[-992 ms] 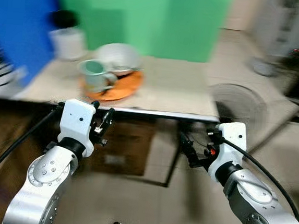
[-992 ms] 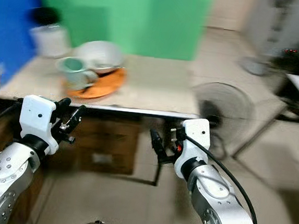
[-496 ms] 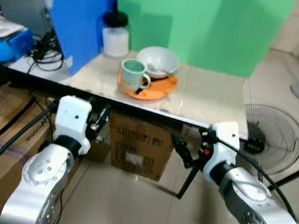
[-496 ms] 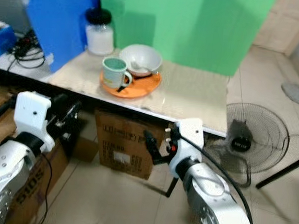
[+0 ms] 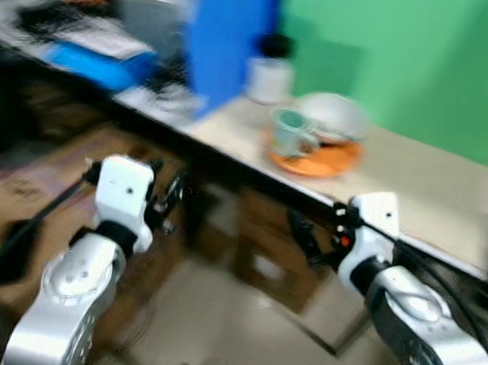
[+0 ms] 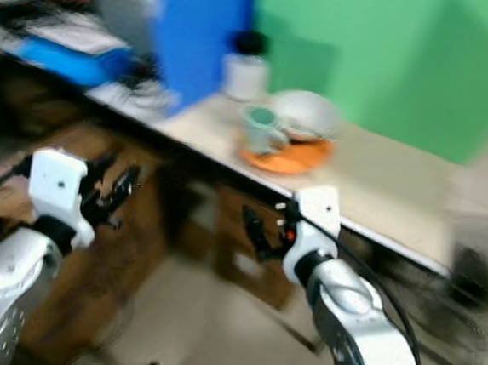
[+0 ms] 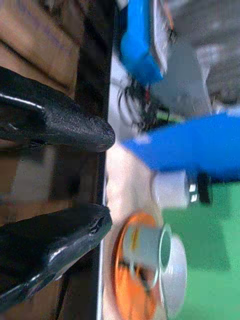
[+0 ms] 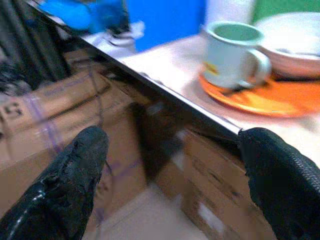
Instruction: Setting the table
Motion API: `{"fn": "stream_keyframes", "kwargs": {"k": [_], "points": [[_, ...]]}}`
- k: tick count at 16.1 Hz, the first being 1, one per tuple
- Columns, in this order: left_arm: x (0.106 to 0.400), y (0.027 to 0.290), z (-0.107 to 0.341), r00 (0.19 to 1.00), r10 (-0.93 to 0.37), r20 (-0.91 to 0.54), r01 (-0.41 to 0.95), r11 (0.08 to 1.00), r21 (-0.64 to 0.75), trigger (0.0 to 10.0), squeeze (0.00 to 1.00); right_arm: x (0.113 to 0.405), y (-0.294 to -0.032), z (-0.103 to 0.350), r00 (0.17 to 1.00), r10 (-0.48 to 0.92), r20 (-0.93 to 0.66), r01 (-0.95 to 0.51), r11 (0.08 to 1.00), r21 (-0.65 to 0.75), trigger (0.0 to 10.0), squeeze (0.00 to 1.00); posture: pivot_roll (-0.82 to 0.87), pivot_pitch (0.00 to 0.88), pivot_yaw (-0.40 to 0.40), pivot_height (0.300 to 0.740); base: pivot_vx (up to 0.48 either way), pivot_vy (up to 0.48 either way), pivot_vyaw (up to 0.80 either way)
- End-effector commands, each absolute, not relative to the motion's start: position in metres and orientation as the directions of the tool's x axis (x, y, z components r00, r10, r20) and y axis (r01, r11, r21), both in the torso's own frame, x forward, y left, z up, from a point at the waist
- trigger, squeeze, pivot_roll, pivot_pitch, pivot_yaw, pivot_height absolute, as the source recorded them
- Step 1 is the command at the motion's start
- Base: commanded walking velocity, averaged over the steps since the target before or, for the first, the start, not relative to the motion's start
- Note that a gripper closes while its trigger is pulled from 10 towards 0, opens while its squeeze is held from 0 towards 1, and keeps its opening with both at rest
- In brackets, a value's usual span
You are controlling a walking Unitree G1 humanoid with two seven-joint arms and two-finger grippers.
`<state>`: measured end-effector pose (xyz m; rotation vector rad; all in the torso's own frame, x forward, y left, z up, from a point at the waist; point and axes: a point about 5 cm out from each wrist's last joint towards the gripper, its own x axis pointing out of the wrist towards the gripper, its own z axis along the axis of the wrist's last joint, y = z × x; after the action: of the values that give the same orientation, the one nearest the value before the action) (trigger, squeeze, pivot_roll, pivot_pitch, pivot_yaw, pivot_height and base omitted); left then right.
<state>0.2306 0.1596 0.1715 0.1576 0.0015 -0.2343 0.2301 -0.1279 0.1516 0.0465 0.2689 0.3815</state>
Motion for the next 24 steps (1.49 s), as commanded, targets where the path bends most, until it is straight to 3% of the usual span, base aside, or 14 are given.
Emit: {"fn": "stream_keyframes", "kwargs": {"k": [1, 4, 9, 24], "points": [[0.232, 0.159, 0.174, 0.971, -0.240, -0.013, 0.239, 0.958, 0.161, 10.0, 0.00, 0.232, -0.129, 0.153, 0.901, 0.362, -0.241, -0.348, 0.932, 0.098, 10.0, 1.00, 0.15, 0.000, -0.017, 0.740, 0.311, 0.000, 0.00], [0.233, 0.159, 0.174, 0.970, -0.244, -0.011, 0.243, 0.957, 0.160, 10.0, 0.00, 0.234, -0.129, 0.154, 0.905, 0.353, -0.237, -0.338, 0.936, 0.100, 10.0, 1.00, 0.15, 0.000, -0.016, 0.740, 0.328, 0.000, 0.00], [0.234, 0.160, 0.175, 0.969, -0.248, -0.007, 0.246, 0.956, 0.161, 10.0, 0.00, 0.236, -0.129, 0.154, 0.910, 0.344, -0.232, -0.329, 0.939, 0.103, 10.0, 1.00, 0.15, 0.000, -0.015, 0.740, 0.335, 0.000, -0.75], [0.237, 0.152, 0.180, 0.938, -0.348, -0.005, 0.343, 0.921, 0.186, 10.0, 0.00, 0.255, -0.132, 0.174, 0.931, 0.327, -0.161, -0.318, 0.945, 0.077, 10.0, 1.00, 0.15, 0.000, -0.006, 0.740, 0.329, 0.000, 0.00]]}}
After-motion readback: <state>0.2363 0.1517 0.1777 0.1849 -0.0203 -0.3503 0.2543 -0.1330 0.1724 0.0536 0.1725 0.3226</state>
